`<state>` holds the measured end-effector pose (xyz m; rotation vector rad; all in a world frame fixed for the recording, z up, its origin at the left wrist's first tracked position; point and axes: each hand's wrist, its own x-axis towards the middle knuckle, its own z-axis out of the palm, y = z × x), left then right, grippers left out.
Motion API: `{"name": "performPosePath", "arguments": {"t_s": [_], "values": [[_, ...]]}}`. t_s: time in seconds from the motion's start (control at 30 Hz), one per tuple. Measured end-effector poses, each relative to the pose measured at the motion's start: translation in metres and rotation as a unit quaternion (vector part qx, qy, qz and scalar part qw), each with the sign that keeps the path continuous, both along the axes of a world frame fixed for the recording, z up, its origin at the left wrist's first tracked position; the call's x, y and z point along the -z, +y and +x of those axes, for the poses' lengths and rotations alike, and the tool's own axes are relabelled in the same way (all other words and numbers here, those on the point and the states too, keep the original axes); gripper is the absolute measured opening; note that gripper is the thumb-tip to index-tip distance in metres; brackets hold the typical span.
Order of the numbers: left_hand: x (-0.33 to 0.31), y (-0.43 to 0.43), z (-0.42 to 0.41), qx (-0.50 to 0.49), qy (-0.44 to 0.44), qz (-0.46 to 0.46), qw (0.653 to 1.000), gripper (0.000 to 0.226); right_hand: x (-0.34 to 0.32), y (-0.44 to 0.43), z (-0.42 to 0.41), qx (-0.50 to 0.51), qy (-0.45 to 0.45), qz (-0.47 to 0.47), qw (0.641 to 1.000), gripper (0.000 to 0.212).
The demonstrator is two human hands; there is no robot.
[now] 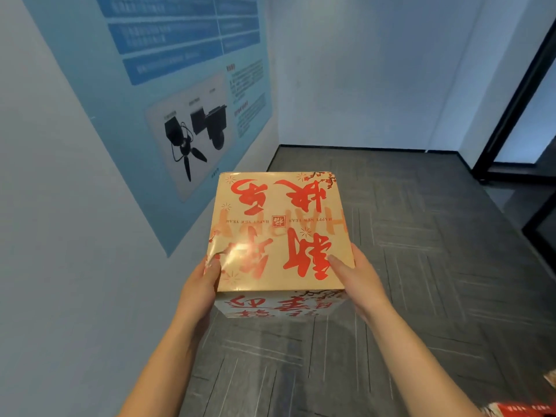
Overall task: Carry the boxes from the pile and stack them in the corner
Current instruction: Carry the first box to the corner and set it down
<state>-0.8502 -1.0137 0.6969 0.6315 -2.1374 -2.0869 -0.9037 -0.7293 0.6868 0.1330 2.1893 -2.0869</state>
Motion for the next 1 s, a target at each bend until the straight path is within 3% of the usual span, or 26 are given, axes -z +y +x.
{"name": "performPosePath", "arguments": {"t_s": [0.47,0.73,1.0], "values": [[0.028,-0.046,-0.331,0.018,-0.013,0.103,0.994,0.03,0.007,-0.044,-0.299,0.043,0.025,0.066,0.997,0.041],[0.012,-0.062,-0.536,0.099,-0.019,0.074,0.992,0.028,0.005,-0.06,-0.466,0.117,0.013,0.048,0.992,0.038],[0.036,-0.039,-0.724,0.112,-0.024,0.061,0.992,0.018,0.031,-0.031,-0.642,0.141,0.0,0.041,0.989,0.035]]}}
